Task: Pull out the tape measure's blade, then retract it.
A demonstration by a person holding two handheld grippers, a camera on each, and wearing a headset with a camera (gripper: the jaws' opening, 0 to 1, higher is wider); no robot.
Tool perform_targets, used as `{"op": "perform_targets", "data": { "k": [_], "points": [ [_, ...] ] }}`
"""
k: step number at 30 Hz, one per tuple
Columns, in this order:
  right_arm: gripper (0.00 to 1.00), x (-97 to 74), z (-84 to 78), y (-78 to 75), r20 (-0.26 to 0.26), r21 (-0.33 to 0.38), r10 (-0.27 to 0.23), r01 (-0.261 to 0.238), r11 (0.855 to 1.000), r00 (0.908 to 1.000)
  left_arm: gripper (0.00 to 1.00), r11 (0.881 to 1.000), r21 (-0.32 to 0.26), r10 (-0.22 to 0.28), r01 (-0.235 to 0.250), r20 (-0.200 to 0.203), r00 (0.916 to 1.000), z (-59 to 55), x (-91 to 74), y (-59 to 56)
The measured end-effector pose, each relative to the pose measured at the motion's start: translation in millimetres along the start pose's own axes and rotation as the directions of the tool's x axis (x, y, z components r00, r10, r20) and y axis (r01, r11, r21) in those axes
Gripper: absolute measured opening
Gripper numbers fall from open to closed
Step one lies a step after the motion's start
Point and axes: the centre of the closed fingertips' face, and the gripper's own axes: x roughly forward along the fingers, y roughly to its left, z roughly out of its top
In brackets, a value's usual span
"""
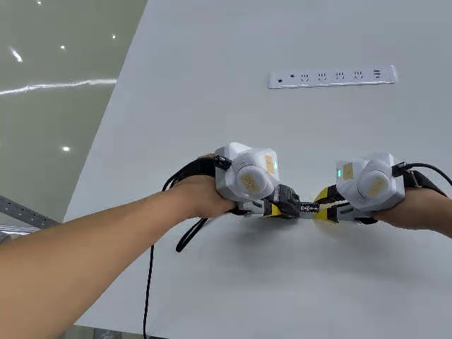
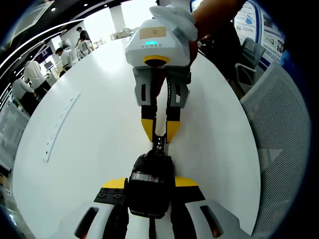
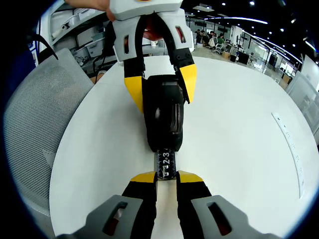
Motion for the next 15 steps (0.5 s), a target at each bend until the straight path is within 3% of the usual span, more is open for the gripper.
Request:
{"op": "perform_targets", "data": {
  "k": [15],
  "points": [
    [0.1, -12.9, -13.5, 0.0, -0.006, 0.046, 0.012, -0.012, 0.999, 0.9999, 0.28, 1.0, 0.0, -0.004, 0.004, -0.007, 1.0, 2.0, 1.4, -0.4]
  ]
}}
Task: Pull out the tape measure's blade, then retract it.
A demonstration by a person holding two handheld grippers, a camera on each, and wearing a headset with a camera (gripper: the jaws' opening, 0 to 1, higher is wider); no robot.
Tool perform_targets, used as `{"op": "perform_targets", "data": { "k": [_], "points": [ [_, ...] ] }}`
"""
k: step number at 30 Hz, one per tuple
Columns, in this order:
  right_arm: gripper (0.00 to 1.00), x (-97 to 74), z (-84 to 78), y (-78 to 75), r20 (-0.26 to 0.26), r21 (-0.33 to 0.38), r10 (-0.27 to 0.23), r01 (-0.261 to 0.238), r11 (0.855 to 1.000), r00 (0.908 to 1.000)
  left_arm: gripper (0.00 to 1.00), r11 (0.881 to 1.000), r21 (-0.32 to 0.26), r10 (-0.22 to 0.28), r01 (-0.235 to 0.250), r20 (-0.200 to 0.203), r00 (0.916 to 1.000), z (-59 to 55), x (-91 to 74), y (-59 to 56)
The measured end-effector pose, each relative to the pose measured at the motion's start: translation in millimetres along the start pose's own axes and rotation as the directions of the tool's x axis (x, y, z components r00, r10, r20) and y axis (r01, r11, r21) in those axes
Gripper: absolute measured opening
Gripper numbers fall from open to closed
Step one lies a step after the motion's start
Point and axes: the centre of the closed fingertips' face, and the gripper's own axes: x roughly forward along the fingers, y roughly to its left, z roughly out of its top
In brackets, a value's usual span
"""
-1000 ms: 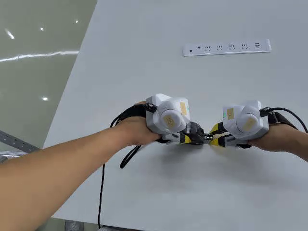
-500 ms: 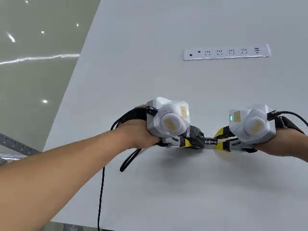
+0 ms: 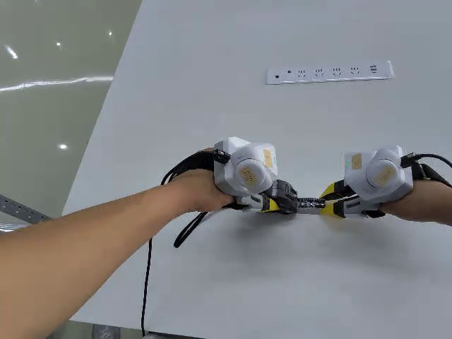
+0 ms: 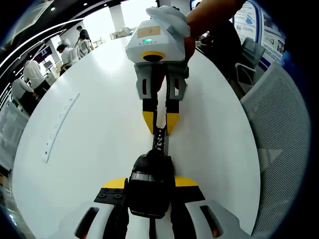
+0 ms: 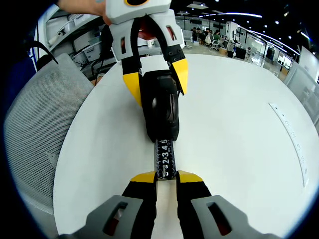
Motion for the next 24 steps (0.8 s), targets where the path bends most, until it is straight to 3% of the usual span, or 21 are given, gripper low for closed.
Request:
{"op": "perform_targets", "data": {
  "k": [24],
  "points": [
    [0.1, -17.6, -20.9, 1.6, -0.01, 0.05, 0.019, -0.018, 0.999, 0.9998, 0.28, 1.0, 0.002, -0.006, 0.006, -0.006, 1.0, 0.1, 0.8, 0.4]
  ]
}}
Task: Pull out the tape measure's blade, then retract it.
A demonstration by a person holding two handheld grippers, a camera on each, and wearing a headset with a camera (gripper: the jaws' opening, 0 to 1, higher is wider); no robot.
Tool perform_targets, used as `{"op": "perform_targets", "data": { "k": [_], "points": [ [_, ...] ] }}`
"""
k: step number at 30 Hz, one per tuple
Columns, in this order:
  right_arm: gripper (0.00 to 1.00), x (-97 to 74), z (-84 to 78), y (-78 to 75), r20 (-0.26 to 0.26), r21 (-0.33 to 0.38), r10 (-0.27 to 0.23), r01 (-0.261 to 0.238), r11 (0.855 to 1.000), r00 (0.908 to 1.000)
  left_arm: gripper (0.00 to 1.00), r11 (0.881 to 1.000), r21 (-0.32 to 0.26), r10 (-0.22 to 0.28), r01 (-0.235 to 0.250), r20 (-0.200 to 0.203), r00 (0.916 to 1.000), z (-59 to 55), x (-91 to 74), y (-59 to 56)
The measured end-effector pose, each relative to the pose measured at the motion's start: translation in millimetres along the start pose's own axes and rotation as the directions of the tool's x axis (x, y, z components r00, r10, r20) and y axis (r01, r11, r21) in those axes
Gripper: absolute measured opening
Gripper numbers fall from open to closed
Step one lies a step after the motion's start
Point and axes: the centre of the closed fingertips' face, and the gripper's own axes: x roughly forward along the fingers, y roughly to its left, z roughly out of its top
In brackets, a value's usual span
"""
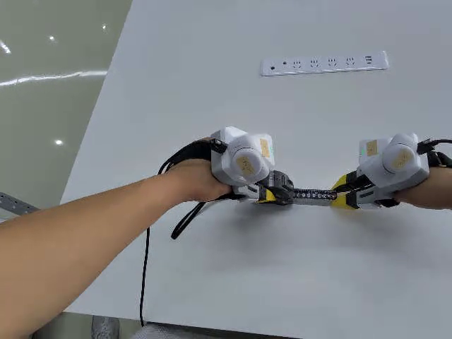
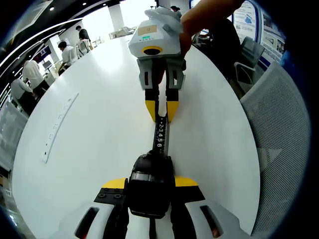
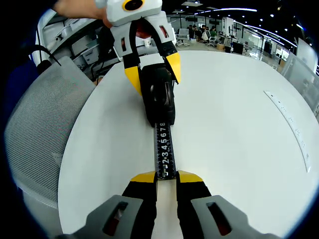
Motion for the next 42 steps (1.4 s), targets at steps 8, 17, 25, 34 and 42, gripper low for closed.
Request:
{"op": "perform_targets", "data": {
  "k": [8, 17, 25, 34, 42],
  "points": [
    [0.09, -4.9, -6.9, -0.6, -0.002, 0.01, 0.005, -0.005, 1.0, 1.0, 0.28, 1.0, 0.0, 0.0, 0.0, -0.001, 1.0, 0.4, 0.3, -0.3],
    [0.09, -9.4, -12.9, -1.2, -0.003, 0.023, -0.001, 0.001, 1.0, 1.0, 0.28, 1.0, 0.002, -0.003, 0.003, -0.002, 1.0, -0.1, 0.4, -0.1],
    [0.09, -15.1, -19.8, -3.7, -0.01, 0.031, -0.005, 0.006, 0.999, 0.9999, 0.28, 1.0, 0.005, -0.005, 0.005, -0.005, 1.0, 0.0, 0.5, -0.4],
    [0.09, -22.0, -26.1, -5.5, -0.014, 0.039, -0.012, 0.012, 0.999, 0.9998, 0.28, 1.0, 0.008, -0.006, 0.006, -0.005, 1.0, 0.3, 0.4, -0.7],
    [0.09, -31.1, -35.3, -6.7, -0.022, 0.05, -0.019, 0.02, 0.999, 0.9996, 0.28, 1.0, 0.0, -0.004, 0.004, -0.007, 1.0, 0.2, 0.6, 0.0]
  ]
}}
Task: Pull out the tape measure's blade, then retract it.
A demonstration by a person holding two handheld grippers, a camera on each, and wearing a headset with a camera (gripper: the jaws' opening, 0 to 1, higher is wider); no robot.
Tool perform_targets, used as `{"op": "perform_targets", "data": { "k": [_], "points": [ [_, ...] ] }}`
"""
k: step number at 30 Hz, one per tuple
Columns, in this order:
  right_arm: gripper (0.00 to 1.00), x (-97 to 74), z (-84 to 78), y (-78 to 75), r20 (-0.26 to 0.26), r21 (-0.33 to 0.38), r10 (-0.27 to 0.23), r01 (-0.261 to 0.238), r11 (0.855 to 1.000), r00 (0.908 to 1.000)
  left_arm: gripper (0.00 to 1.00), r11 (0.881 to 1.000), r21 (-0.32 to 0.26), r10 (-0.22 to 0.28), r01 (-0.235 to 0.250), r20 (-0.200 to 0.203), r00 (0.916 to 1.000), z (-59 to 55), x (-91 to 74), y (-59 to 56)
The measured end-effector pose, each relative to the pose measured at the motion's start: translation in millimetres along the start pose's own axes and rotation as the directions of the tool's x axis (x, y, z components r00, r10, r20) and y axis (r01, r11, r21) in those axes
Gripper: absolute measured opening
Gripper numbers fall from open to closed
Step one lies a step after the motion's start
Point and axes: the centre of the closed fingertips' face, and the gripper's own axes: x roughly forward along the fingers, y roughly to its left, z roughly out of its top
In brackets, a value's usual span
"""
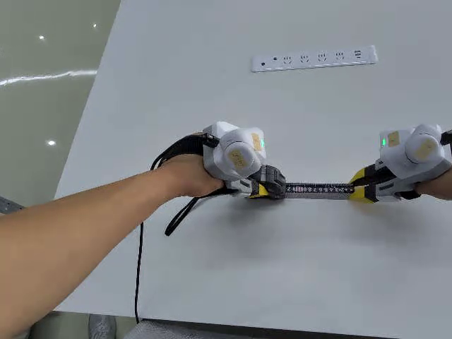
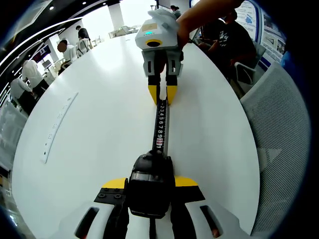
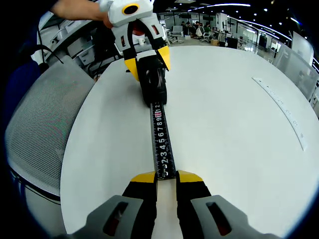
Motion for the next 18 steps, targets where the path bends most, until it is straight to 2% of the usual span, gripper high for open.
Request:
{"op": "perform_targets", "data": {
  "k": [18],
  "points": [
    [0.09, -12.4, -18.9, -2.2, -0.016, 0.006, -0.007, 0.007, 1.0, 0.9999, 0.28, 1.0, 0.005, -0.003, 0.003, -0.004, 1.0, 0.4, 0.6, -0.6]
  ]
}}
